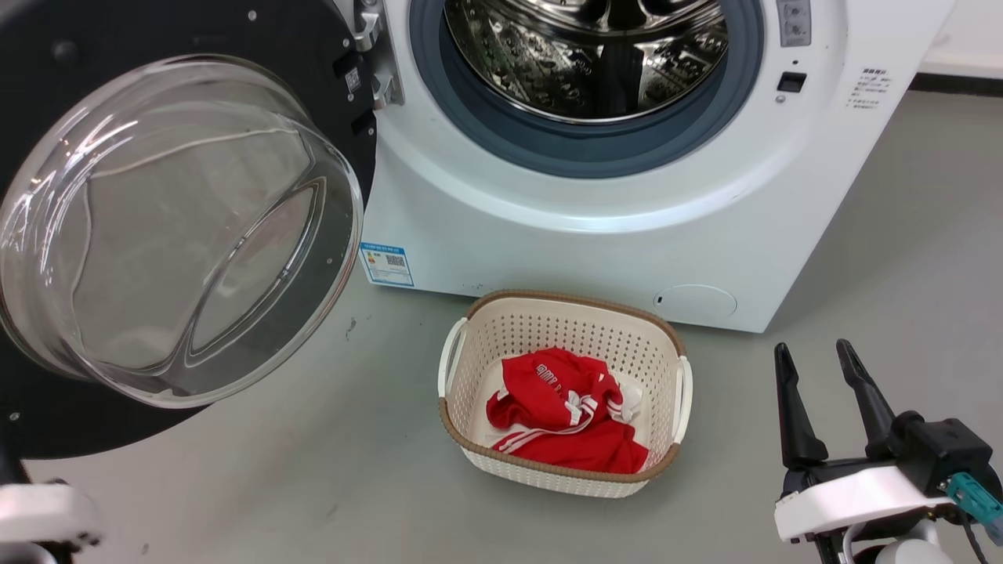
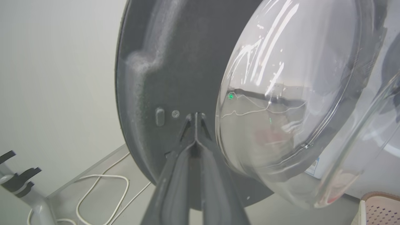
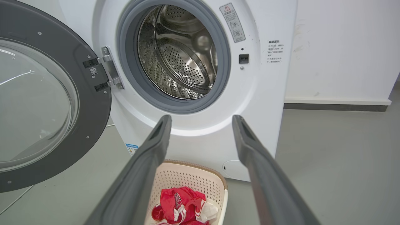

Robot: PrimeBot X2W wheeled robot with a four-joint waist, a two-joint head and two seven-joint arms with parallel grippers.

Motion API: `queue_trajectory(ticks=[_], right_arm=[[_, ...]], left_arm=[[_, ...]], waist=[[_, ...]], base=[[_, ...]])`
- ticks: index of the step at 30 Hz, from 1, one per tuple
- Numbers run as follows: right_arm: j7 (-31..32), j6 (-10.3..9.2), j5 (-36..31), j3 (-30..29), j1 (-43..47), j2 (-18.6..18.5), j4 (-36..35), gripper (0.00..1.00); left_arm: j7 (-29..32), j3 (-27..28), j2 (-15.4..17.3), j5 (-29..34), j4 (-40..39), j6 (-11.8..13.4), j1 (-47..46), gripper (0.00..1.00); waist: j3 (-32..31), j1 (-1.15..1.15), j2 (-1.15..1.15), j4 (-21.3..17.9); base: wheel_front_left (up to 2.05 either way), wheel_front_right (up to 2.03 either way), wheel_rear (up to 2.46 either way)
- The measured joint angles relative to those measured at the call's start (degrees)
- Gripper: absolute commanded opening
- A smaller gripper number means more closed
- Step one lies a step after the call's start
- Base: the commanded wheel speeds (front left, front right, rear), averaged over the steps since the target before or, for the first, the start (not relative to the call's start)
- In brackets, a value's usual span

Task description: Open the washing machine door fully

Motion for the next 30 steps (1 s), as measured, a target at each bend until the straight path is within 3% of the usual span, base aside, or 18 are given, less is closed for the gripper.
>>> queue_trajectory(ticks=[3, 6, 7, 10, 15, 23, 30], right_arm=[[-0.09, 0.0, 0.09, -0.14, 0.55, 0.0, 0.05, 1.0], [-0.1, 0.0, 0.18, -0.37, 0.9, 0.0, 0.16, 1.0], [-0.1, 0.0, 0.3, -0.47, 1.19, -0.01, 0.23, 1.0], [-0.1, 0.0, 0.35, -0.27, 1.78, -0.01, 0.47, 1.0], [-0.11, 0.0, 0.16, 0.0, 2.03, 0.0, 0.32, 1.0], [-0.12, 0.0, -0.48, 1.01, 2.1, 0.01, -0.54, 1.0], [0.62, 0.0, -2.04, 0.9, 1.96, 0.0, -2.05, 1.0]], left_arm=[[0.0, -0.64, -4.16, 1.97, -5.14, -0.21, 3.85, 0.0], [0.0, -2.19, -8.38, 3.01, -9.03, -0.86, 7.2, 0.58], [0.0, -2.7, -9.75, 3.27, -10.24, -0.98, 8.22, 1.0], [0.0, -4.68, -12.92, 4.8, -13.84, -1.08, 10.67, 1.0], [0.0, -8.62, -15.05, 6.23, -19.11, -0.83, 13.96, 1.0], [0.0, -16.71, -15.67, 8.09, -23.81, -0.93, 12.35, 1.0], [-0.01, -19.34, -15.74, 9.07, -21.92, -1.47, 8.45, 1.0]], waist=[[-1.26, 0.0, 0.0, -0.09], [-2.35, 0.0, 0.0, 0.06], [-2.69, 0.0, 0.0, 0.18], [-3.59, 0.0, 0.0, 0.42], [-4.74, 0.0, 0.0, 0.04], [-5.22, 0.0, 0.0, -2.06], [-5.4, 0.0, 0.0, -5.95]], base=[[0.0, 0.0, 0.0], [0.0, 0.0, 0.0], [0.0, 0.0, 0.0], [0.0, 0.0, 0.0], [0.0, 0.0, 0.0], [0.0, 0.0, 0.0], [0.0, 0.0, 0.0]])
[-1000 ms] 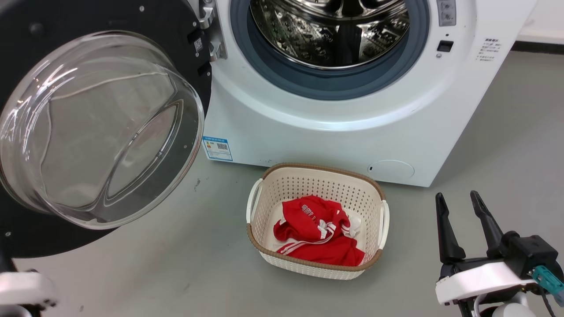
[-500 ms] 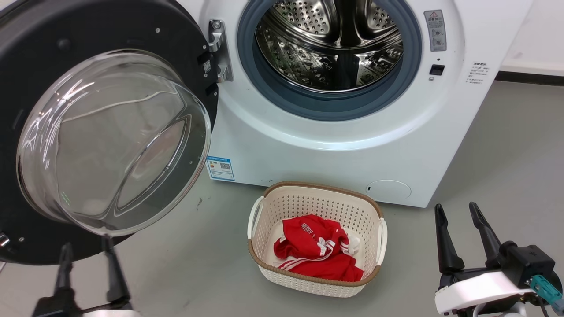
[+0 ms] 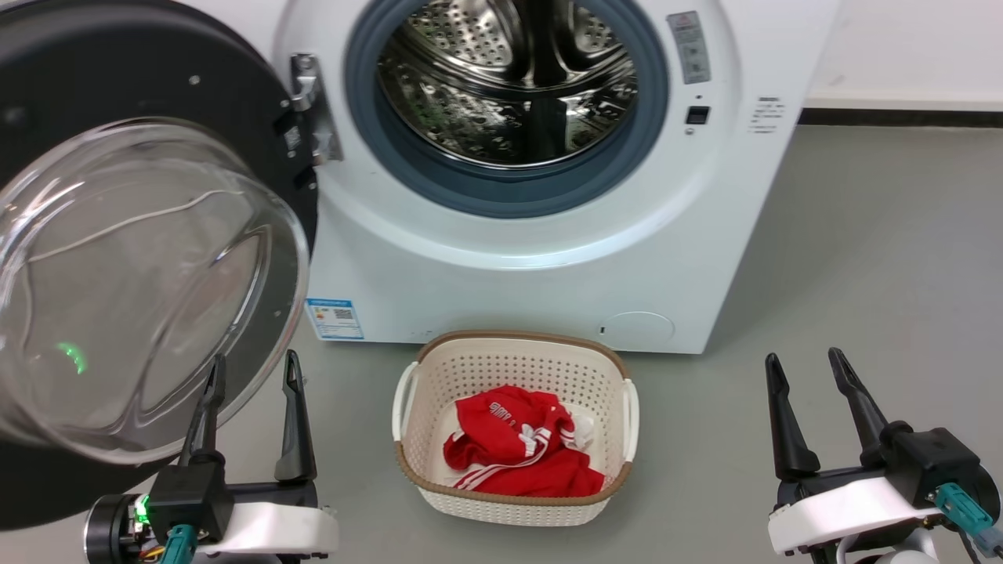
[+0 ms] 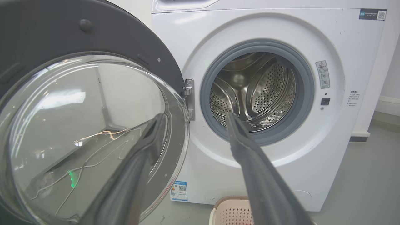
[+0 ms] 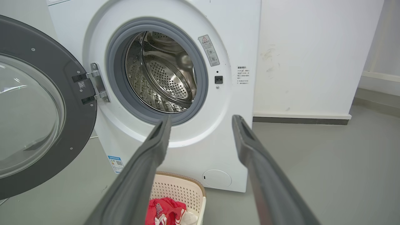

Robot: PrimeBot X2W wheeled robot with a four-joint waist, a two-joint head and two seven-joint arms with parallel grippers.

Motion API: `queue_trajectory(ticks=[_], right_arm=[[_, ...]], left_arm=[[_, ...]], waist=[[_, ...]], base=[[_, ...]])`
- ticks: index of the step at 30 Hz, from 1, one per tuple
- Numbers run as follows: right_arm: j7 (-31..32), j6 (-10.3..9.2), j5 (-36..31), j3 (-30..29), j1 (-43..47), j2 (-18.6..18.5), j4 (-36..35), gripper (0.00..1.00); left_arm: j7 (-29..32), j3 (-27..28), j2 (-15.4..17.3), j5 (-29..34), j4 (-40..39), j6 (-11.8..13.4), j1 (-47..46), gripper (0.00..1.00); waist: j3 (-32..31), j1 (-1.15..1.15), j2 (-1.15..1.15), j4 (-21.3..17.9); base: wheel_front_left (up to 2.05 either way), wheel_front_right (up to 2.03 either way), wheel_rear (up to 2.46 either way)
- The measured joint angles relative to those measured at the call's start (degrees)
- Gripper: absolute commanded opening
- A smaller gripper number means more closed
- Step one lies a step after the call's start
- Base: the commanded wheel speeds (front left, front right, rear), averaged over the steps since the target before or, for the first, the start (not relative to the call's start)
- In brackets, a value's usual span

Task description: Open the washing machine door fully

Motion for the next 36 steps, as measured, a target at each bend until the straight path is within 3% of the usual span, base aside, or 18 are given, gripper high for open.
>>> queue_trajectory(ticks=[8, 26, 27, 31, 36], right_arm=[[0.25, 0.0, 0.0, -0.15, 0.73, -0.01, -0.45, 1.0], [0.23, 0.0, 1.38, 0.38, 0.78, 0.0, 0.44, 1.0], [0.23, 0.0, 1.44, 0.41, 0.83, 0.0, 0.89, 0.0], [0.33, 0.0, 2.36, 0.47, 2.15, 0.01, 2.64, 0.0], [1.46, 0.0, 8.32, 0.4, 2.18, -0.03, 2.96, 0.0]], left_arm=[[0.01, -0.64, -0.02, 0.38, 3.26, -0.47, -0.16, 1.0], [0.01, -1.24, -0.03, 0.03, 5.2, -0.81, 0.06, 1.0], [0.03, -1.26, -0.04, 0.02, 5.66, -0.81, 0.15, 0.0], [0.7, -1.15, -0.15, -0.96, 7.95, -0.93, 1.18, 0.0], [2.36, -0.65, -0.15, -6.93, 8.91, -1.4, 1.01, 0.0]], waist=[[0.14, 0.0, 0.0, -3.11], [-0.17, 0.0, 0.0, -2.74], [-0.17, 0.0, 0.0, -2.74], [-0.17, 0.0, 0.0, -2.71], [-0.16, 0.0, 0.0, -2.63]], base=[[0.0, 0.0, 0.0], [0.0, 0.0, 0.0], [0.0, 0.0, 0.0], [0.0, 0.0, 0.0], [0.0, 0.0, 0.0]])
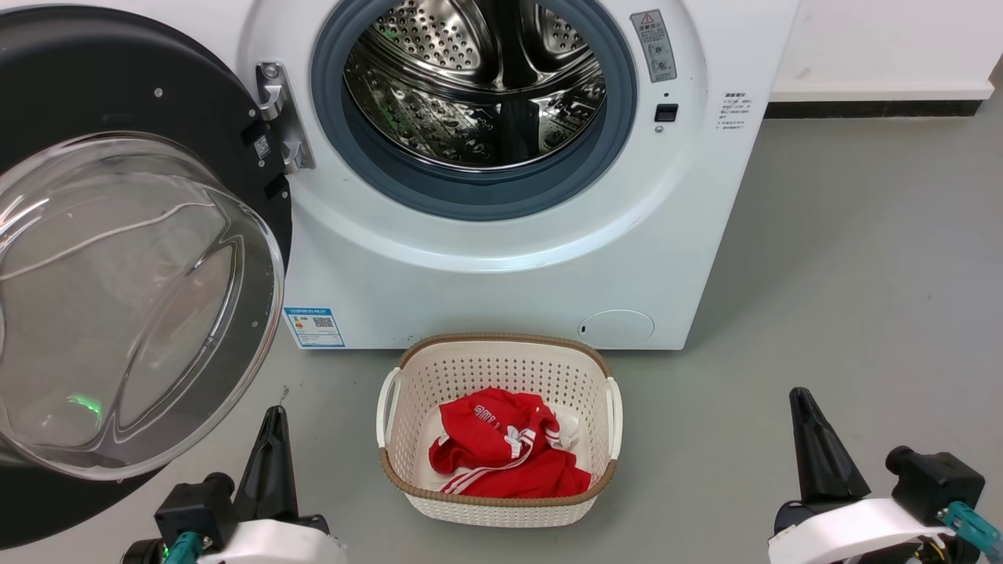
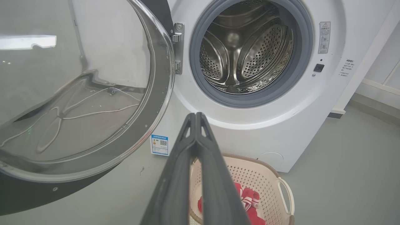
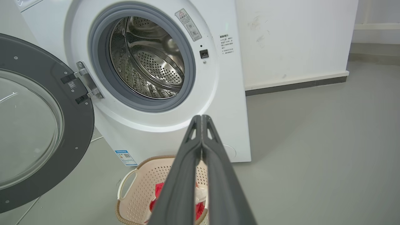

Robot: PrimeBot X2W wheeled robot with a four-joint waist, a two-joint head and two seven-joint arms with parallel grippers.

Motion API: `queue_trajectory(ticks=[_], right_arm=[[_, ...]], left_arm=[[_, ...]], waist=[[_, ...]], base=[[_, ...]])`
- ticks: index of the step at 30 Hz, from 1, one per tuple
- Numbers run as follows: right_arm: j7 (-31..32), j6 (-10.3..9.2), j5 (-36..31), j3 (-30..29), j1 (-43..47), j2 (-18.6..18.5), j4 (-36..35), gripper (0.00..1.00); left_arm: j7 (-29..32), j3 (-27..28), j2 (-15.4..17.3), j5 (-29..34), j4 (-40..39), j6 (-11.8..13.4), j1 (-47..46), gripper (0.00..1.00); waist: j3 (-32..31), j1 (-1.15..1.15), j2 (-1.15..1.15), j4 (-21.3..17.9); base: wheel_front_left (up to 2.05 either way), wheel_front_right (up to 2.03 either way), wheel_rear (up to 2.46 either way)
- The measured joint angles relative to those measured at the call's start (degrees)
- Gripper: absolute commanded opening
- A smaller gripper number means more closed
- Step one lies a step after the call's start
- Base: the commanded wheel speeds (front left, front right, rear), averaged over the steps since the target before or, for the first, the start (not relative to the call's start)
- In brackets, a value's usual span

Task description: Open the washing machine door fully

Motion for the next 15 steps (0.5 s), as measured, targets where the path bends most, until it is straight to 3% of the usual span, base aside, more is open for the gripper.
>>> queue_trajectory(ticks=[15], right_arm=[[3.07, 0.0, 16.24, -0.48, -1.07, -0.57, 1.01, 0.0]], left_arm=[[3.59, 1.01, 0.0, -16.4, 1.48, -1.47, -1.33, 0.0]], waist=[[0.02, 0.0, 0.0, 0.22]], base=[[0.0, 0.0, 0.0]])
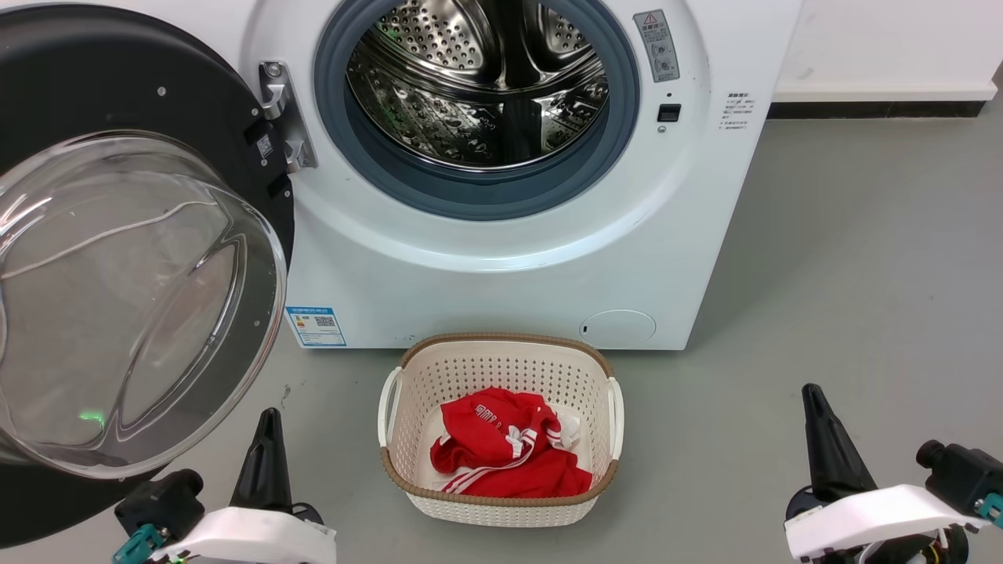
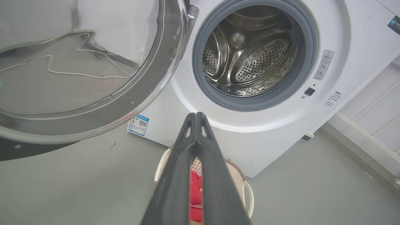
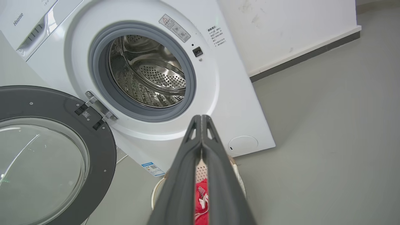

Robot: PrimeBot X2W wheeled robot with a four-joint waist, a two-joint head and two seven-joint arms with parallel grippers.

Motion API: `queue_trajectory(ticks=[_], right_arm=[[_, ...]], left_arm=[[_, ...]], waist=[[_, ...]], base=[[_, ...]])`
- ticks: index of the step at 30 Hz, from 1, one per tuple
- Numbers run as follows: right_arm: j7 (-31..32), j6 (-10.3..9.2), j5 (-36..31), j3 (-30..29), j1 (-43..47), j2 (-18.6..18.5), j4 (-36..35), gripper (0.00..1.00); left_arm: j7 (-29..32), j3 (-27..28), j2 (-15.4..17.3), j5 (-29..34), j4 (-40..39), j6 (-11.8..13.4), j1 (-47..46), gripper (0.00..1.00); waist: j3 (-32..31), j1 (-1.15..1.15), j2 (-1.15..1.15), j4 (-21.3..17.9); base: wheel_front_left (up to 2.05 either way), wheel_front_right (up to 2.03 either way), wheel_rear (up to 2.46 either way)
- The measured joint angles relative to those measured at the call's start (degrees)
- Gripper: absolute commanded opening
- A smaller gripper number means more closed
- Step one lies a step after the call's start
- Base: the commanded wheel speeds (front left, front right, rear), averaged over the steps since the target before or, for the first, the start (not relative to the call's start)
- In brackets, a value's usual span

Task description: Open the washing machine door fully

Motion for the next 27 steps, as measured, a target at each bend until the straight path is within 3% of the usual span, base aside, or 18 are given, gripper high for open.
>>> queue_trajectory(ticks=[27], right_arm=[[4.89, -0.01, 22.75, -1.32, -2.11, -0.52, 1.41, 0.0]], left_arm=[[5.54, 1.66, 0.0, -23.39, 2.57, -2.11, -2.63, 0.0]], waist=[[0.04, 0.0, 0.0, 0.39]], base=[[0.0, 0.0, 0.0]])
